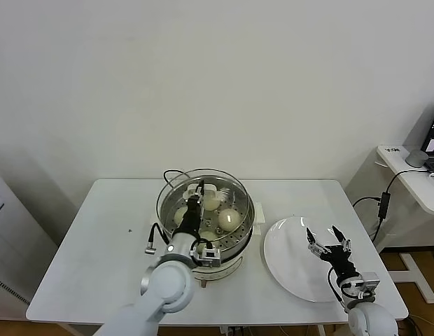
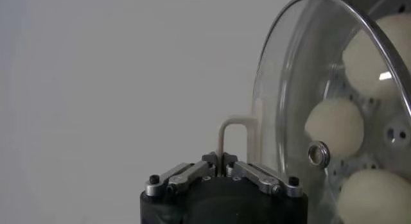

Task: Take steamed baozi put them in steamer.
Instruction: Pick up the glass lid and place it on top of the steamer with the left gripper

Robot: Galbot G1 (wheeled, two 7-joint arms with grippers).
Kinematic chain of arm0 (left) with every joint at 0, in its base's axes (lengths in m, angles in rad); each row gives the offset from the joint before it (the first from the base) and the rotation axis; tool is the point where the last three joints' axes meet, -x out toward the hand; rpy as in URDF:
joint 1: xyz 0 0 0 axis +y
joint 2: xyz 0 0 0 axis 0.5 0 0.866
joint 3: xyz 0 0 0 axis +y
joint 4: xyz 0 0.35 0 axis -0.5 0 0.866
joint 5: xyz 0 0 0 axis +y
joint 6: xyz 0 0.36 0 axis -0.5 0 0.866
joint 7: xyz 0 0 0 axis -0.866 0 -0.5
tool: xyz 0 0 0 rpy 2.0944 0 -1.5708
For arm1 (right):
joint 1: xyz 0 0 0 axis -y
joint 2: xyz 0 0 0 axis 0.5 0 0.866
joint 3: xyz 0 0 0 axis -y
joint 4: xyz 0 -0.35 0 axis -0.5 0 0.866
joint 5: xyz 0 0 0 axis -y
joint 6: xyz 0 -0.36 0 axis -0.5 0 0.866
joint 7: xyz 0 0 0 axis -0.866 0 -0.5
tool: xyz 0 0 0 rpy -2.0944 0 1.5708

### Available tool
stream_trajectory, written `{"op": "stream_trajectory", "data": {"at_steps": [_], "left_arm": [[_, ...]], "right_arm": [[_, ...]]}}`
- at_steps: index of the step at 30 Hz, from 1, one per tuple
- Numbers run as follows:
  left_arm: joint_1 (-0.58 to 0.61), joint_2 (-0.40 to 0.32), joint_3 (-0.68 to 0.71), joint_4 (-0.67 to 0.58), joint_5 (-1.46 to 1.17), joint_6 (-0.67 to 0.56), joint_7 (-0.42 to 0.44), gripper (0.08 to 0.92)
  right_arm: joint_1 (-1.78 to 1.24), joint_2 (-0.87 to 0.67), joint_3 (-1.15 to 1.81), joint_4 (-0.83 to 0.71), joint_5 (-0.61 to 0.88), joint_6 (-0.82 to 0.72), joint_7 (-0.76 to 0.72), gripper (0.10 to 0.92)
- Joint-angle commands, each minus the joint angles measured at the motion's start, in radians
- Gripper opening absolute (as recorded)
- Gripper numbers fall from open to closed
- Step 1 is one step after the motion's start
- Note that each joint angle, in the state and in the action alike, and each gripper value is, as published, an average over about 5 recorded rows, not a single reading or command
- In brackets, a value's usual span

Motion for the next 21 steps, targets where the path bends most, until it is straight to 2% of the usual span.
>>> {"op": "stream_trajectory", "data": {"at_steps": [1,21], "left_arm": [[-0.004,-0.035,0.032,0.043,0.018,0.0,-0.003,0.106],[0.033,-0.045,0.002,0.06,0.036,-0.024,-0.028,0.106]], "right_arm": [[0.001,0.0,0.002,-0.003,0.001,0.001,-0.001,0.823],[0.004,0.002,0.004,-0.012,0.001,0.001,-0.003,0.823]]}}
